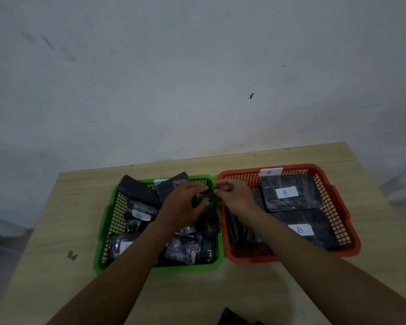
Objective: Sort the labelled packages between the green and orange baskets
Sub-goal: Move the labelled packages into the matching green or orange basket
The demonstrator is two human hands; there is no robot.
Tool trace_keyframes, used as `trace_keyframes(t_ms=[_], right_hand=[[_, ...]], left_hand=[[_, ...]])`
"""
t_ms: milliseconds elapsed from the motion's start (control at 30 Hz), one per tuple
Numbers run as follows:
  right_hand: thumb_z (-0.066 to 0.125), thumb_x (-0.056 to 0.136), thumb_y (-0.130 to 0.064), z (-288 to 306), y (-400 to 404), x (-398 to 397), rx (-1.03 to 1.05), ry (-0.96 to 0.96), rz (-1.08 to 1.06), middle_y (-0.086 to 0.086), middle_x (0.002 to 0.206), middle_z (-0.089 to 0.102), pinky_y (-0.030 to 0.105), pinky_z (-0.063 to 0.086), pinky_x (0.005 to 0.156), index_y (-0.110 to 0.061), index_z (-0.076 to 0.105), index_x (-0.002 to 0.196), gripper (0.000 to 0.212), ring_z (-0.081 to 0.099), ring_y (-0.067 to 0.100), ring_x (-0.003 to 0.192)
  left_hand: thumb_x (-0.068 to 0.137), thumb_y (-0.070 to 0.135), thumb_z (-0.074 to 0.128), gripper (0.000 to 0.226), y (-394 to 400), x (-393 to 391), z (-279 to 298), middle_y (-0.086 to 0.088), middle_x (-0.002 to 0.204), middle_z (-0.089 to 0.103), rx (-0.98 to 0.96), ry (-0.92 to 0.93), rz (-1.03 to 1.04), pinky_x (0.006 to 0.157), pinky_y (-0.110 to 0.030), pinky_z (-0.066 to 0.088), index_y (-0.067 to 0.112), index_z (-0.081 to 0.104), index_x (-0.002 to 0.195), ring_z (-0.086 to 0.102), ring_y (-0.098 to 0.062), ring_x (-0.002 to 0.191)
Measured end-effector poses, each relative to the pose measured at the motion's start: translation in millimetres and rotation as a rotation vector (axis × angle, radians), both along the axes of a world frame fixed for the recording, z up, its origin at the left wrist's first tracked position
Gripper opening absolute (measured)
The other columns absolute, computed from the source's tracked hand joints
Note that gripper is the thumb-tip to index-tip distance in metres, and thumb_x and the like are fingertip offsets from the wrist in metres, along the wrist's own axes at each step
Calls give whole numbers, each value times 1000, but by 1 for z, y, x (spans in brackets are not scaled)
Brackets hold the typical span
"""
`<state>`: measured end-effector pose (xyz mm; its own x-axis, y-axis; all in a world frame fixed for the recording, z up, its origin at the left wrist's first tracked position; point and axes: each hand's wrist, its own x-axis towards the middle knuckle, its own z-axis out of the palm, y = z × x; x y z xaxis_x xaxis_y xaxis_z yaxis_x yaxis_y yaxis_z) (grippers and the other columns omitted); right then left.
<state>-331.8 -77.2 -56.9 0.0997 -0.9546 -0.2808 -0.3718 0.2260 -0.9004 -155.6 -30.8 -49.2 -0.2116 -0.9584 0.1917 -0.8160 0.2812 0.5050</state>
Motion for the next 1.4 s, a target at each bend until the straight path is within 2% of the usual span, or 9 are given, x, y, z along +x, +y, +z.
trace_keyframes(t_ms=[167, 367, 533, 633, 767, 1000, 1100, 1233, 1400], right_hand=[[74, 83, -20, 24, -4, -19, -30, -87, -73, 0, 91, 68, 37, 61, 73, -29, 68, 85, 11, 69, 20, 87], [74, 85, -19, 47, -5, -36, -5, -255, -146, 10, 99, 68, 37, 62, 67, -17, 71, 96, 12, 71, 24, 85], [59, 93, -45, 46, 0, -49, -18, -299, -208, 2, 103, 68, 35, 60, 71, -29, 69, 106, 23, 66, 19, 94], [58, 94, -41, 35, 5, -56, -8, -257, -177, -1, 108, 69, 33, 58, 82, -25, 69, 112, 26, 65, 15, 102], [65, 91, -35, 22, 11, -61, 22, -243, -140, -4, 108, 72, 37, 56, 90, -21, 73, 112, 26, 67, 15, 102], [72, 87, -17, 2, 14, -78, 133, -333, -191, 6, 109, 72, 40, 58, 86, -11, 69, 115, 28, 69, 22, 99], [74, 86, -17, -7, 14, -92, 136, -277, -253, 3, 102, 72, 41, 58, 86, -11, 69, 110, 26, 69, 21, 97], [75, 85, -19, -19, 17, -96, 109, -68, -255, -4, 91, 69, 20, 49, 72, -13, 69, 105, 22, 65, 11, 86], [76, 84, -17, -39, 18, -76, 133, 33, -187, 1, 89, 68, 18, 45, 69, -9, 70, 104, 22, 62, 13, 83]], left_hand=[[77, 36, 79, 60, 4, -10, -1, 0, 128, 63, 27, 9, 4, 94, -33, 51, 21, 59, 132, 58, -20, 116], [78, 19, 79, 51, -2, -33, 2, -3, 111, 72, 7, 138, 23, 83, -37, 56, 17, 64, 127, 66, -20, 96], [90, 14, 68, 35, -9, -50, 11, 4, 100, 73, 181, 542, 161, 69, -21, 59, 16, 63, 125, 72, -7, 82], [91, 15, 66, 27, -13, -56, 14, 4, 94, 75, 448, 960, 340, 69, -28, 61, 20, 60, 117, 75, -14, 84], [88, 13, 70, 32, -13, -63, 14, -2, 99, 77, 594, 1095, 360, 81, -39, 60, 9, 64, 119, 73, -21, 94], [87, 14, 72, 29, -1, -85, 2, 2, 97, 78, 683, 958, 211, 72, -22, 58, 12, 70, 116, 74, -13, 91], [88, 23, 71, 29, -10, -92, 0, 1, 108, 74, 490, 568, 190, 83, -22, 55, 17, 69, 117, 70, -9, 95], [89, 26, 67, 37, -33, -87, 5, -7, 117, 69, 217, 158, 146, 85, -23, 44, 12, 65, 124, 64, -18, 101], [92, 25, 62, 45, -65, -70, 3, -16, 128, 61, 269, -82, 90, 99, -39, 43, 8, 55, 133, 56, -33, 119]])
